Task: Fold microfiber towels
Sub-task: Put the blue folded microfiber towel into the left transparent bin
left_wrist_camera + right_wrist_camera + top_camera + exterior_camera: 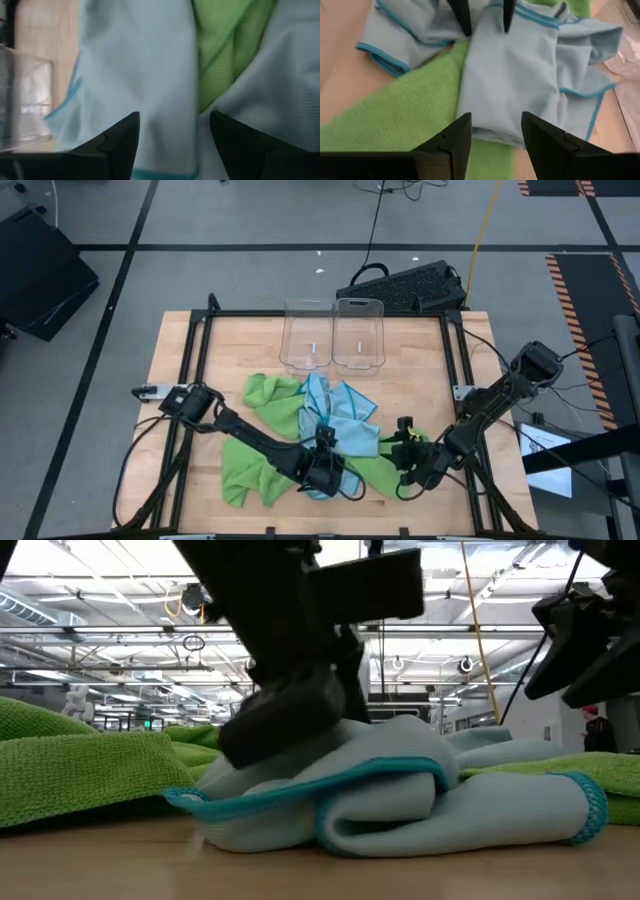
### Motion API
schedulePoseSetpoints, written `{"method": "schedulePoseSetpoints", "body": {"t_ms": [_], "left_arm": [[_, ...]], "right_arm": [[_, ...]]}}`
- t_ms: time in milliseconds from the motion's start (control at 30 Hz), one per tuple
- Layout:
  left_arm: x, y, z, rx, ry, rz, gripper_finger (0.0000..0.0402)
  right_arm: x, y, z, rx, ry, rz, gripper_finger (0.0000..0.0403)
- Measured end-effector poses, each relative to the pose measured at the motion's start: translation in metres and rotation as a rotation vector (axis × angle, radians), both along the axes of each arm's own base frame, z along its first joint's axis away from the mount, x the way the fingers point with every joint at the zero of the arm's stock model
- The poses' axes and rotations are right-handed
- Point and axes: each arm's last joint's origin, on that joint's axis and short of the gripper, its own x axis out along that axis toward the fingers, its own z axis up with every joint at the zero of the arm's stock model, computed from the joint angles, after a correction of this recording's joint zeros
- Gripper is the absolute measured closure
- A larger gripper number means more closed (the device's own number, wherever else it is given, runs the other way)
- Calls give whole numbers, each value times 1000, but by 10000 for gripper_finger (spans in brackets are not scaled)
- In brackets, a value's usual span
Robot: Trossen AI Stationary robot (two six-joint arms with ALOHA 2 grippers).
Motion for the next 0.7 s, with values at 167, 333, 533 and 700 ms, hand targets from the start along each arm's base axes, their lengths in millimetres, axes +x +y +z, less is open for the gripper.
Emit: {"method": "schedulePoseSetpoints", "body": {"t_ms": [167, 333, 533, 700], "left_arm": [[3, 2, -2, 32, -21, 18, 156], [5, 6, -2, 27, -33, 34, 156], [7, 13, -1, 42, -46, 69, 156], [9, 21, -2, 31, -13, 71, 156]], "right_arm": [[-2, -1, -6, 57, -8, 2, 236], [-1, 1, -6, 86, -21, 26, 236], [-1, 1, -6, 76, -17, 32, 236], [-1, 1, -6, 76, -17, 32, 236]]}}
